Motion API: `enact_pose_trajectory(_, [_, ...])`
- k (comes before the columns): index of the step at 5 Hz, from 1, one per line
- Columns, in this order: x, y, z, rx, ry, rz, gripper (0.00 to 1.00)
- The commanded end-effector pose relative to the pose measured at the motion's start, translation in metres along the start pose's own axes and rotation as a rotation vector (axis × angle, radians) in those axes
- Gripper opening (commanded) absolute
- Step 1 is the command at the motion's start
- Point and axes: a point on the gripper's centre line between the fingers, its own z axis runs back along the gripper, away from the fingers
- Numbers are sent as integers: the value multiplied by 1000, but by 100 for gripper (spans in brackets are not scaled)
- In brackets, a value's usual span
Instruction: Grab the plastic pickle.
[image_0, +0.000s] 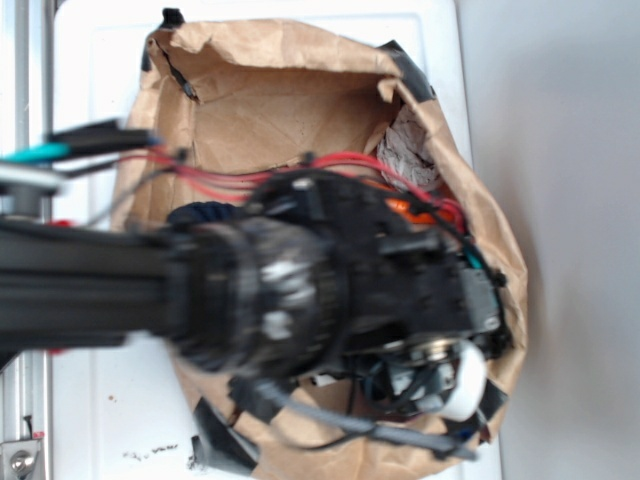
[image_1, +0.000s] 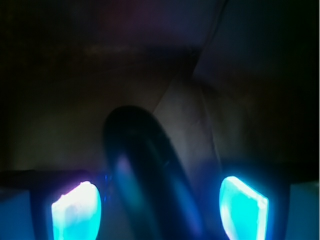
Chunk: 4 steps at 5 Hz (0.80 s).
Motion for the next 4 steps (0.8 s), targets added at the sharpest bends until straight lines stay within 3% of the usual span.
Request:
enact_pose_trajectory(1, [15,12,19,69,13,55,13])
enact_pose_trajectory(2, [16,2,21,82,37,74,0])
enact_pose_trajectory(4, [15,-10,42,126,44,103,0])
